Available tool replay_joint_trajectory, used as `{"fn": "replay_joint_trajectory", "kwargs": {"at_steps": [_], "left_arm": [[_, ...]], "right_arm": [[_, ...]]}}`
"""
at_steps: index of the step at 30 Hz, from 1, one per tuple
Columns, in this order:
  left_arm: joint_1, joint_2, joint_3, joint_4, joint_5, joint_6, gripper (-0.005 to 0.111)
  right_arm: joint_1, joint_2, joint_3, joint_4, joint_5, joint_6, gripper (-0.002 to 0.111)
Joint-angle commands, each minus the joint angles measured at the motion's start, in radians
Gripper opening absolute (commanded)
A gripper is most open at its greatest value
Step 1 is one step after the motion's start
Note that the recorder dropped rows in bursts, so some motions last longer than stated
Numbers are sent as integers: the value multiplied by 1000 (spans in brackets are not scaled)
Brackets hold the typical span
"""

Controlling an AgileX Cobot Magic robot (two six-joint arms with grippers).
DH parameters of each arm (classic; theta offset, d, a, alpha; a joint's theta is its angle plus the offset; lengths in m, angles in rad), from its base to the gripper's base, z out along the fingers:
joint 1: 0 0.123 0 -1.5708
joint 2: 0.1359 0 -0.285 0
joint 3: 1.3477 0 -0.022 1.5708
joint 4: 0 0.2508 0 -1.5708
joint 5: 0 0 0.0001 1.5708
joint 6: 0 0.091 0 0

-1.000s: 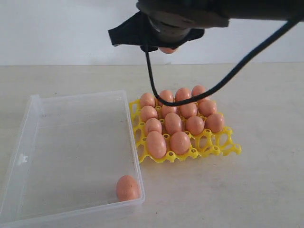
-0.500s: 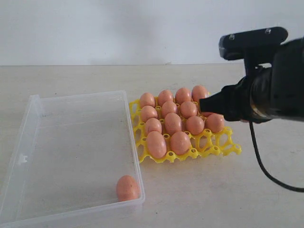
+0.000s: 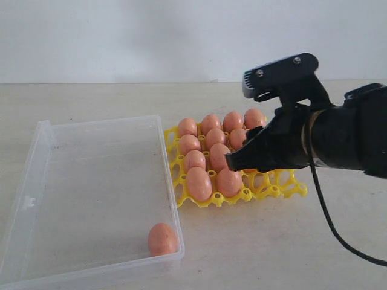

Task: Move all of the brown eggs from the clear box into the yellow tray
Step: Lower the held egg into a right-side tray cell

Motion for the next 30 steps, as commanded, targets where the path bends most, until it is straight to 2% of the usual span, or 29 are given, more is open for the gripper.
{"fn": "replay_joint_trajectory", "kwargs": {"at_steps": [1, 4, 6, 7, 8, 15, 18, 25, 30], "left_arm": [[-4, -3, -3, -5, -1, 1, -4], [-4, -3, -3, -5, -1, 1, -4], [-4, -3, -3, -5, -1, 1, -4], [-4, -3, -3, -5, -1, 1, -4], [-4, -3, -3, -5, -1, 1, -4], [-4, -3, -3, -5, -1, 1, -4], [-4, -3, -3, -5, -1, 1, -4], [-4, -3, -3, -5, -1, 1, -4], [-4, -3, -3, -5, -1, 1, -4]], "right_arm": [[-97, -8, 51, 136, -31, 12, 0], [-107, -8, 72, 257, -107, -136, -1], [-107, -8, 92, 479, -230, -418, -1], [-107, -8, 111, 685, -299, -614, -1], [-107, -8, 122, 765, -326, -691, -1], [-107, -8, 231, 1036, -557, -1052, -1], [-107, -8, 259, 1114, -598, -1158, -1], [-107, -8, 272, 1148, -693, -1319, -1], [-107, 45, 272, 1346, -771, -1400, -1]]}}
